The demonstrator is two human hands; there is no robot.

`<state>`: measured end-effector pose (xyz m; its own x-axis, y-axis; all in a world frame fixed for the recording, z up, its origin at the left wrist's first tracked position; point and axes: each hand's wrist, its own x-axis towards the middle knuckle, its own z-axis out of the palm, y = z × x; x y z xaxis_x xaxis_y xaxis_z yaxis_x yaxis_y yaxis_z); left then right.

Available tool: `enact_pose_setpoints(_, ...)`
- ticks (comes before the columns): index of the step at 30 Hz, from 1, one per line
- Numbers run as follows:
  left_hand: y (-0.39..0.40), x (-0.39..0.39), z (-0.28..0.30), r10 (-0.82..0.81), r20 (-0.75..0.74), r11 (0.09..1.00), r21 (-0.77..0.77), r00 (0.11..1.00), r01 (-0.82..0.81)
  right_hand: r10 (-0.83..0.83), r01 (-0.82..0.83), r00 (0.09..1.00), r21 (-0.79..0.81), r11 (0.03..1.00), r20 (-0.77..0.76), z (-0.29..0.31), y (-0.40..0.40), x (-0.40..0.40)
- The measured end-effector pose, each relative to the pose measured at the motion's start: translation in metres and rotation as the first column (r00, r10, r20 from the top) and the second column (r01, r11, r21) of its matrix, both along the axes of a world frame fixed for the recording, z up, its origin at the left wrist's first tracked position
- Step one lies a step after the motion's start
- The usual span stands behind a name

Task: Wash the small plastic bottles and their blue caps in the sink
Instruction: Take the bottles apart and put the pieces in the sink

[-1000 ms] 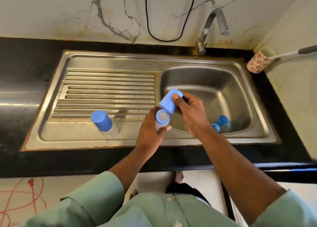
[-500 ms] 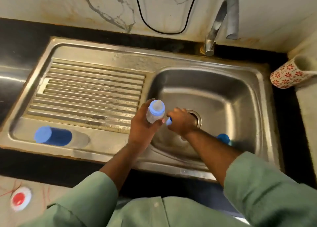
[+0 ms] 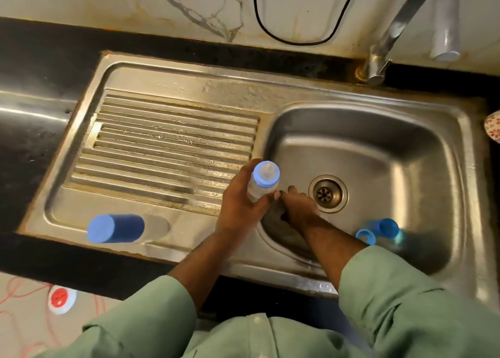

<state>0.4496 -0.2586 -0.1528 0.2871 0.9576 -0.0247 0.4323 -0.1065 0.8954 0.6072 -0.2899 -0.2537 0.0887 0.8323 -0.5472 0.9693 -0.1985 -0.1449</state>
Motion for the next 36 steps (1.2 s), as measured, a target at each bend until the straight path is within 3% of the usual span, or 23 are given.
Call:
enact_pose_setpoints(4,0.003,0.0,0.006,-0.063,0.023,0.998,0.024,0.998,0.063,-0.064,0.065,0.998,0.038,0.997,-0.026,0.019,-0.001,0.009)
enact_pose_setpoints(6,0.001,0.001,0.011,-0.055,0.049,0.998,0.026,0.997,0.054,-0.279,0.299,0.944,0.097,0.949,-0.175,0.046,-0.003,0.02)
enact_pose_setpoints(8,-0.003,0.004,0.011,-0.042,0.039,0.999,0.019,0.998,0.042,-0.542,0.666,0.71,0.18,0.724,-0.45,0.086,-0.01,0.032)
enact_pose_setpoints(10,-0.009,0.009,0.01,-0.083,-0.029,0.996,0.012,0.996,0.083,-0.557,0.853,0.488,0.232,0.468,-0.672,0.136,-0.02,0.032)
enact_pose_setpoints(11,-0.013,0.012,0.008,-0.119,-0.094,0.991,0.044,0.988,0.123,-0.521,0.868,0.456,0.229,0.441,-0.721,0.161,-0.024,0.027)
enact_pose_setpoints(12,-0.017,0.016,0.008,-0.146,-0.159,0.982,0.097,0.976,0.162,-0.497,0.836,0.506,0.258,0.485,-0.705,0.179,-0.027,0.022)
enact_pose_setpoints(13,-0.02,0.02,0.009,-0.15,-0.216,0.97,0.157,0.965,0.186,-0.497,0.755,0.628,0.313,0.576,-0.599,0.188,-0.027,0.018)
enact_pose_setpoints(14,-0.024,0.026,0.011,-0.136,-0.256,0.953,0.23,0.957,0.197,-0.486,0.637,0.763,0.367,0.677,-0.427,0.191,-0.027,0.016)
enact_pose_setpoints(15,-0.027,0.031,0.014,-0.114,-0.284,0.924,0.323,0.952,0.207,-0.468,0.538,0.842,0.387,0.748,-0.266,0.19,-0.026,0.016)
enact_pose_setpoints(16,-0.03,0.038,0.016,-0.093,-0.307,0.883,0.414,0.947,0.221,-0.459,0.484,0.873,0.388,0.784,-0.162,0.188,-0.024,0.018)
enact_pose_setpoints(18,-0.032,0.049,0.025,-0.102,-0.367,0.825,0.489,0.924,0.285,-0.497,0.501,0.86,0.383,0.776,-0.117,0.185,-0.022,0.028)
enact_pose_setpoints(21,-0.042,0.059,0.05,-0.248,-0.411,0.907,0.219,0.877,0.359,-0.512,0.552,0.832,0.419,0.721,-0.217,0.186,-0.031,0.045)
enact_pose_setpoints(25,-0.046,0.071,0.088,-0.29,-0.229,0.957,-0.088,0.929,0.277,-0.448,0.559,0.829,0.5,0.662,-0.334,0.189,-0.042,0.06)
enact_pose_setpoints(26,-0.046,0.072,0.092,-0.297,-0.1,0.935,-0.234,0.95,0.267,-0.391,0.57,0.82,0.526,0.631,-0.419,0.193,-0.044,0.063)
enact_pose_setpoints(27,-0.045,0.072,0.091,-0.299,0.144,0.816,-0.474,0.943,0.331,-0.281,0.556,0.818,0.564,0.61,-0.502,0.2,-0.045,0.066)
enact_pose_setpoints(28,-0.048,0.071,0.088,-0.244,0.489,0.545,-0.644,0.837,0.536,-0.132,0.503,0.826,0.611,0.612,-0.548,0.207,-0.044,0.068)
enact_pose_setpoints(29,-0.053,0.068,0.085,-0.103,0.743,0.215,-0.633,0.662,0.744,0.03,0.414,0.838,0.671,0.615,-0.544,0.216,-0.041,0.068)
enact_pose_setpoints(30,-0.057,0.066,0.078,0.066,0.85,0.011,-0.524,0.522,0.852,0.185,0.313,0.835,0.722,0.617,-0.519,0.225,-0.037,0.069)
enact_pose_setpoints(31,-0.056,0.064,0.071,0.151,0.888,-0.067,-0.429,0.434,0.901,0.299,0.239,0.796,0.728,0.643,-0.526,0.235,-0.032,0.07)
enact_pose_setpoints(33,-0.043,0.061,0.062,0.098,0.924,-0.093,-0.361,0.369,0.928,0.299,0.17,0.64,0.51,0.843,-0.708,0.253,-0.027,0.083)
enact_pose_setpoints(34,-0.036,0.058,0.063,0.016,0.921,-0.065,-0.389,0.39,0.919,0.203,0.173,0.57,0.357,0.918,-0.796,0.261,-0.025,0.094)
enact_pose_setpoints(35,-0.029,0.055,0.067,-0.075,0.895,-0.015,-0.441,0.439,0.897,0.086,0.162,0.556,0.21,0.964,-0.827,0.268,-0.024,0.103)
enact_pose_setpoints(36,-0.023,0.053,0.072,-0.147,0.851,0.046,-0.503,0.504,0.863,-0.019,0.153,0.621,0.098,0.983,-0.784,0.271,-0.024,0.108)
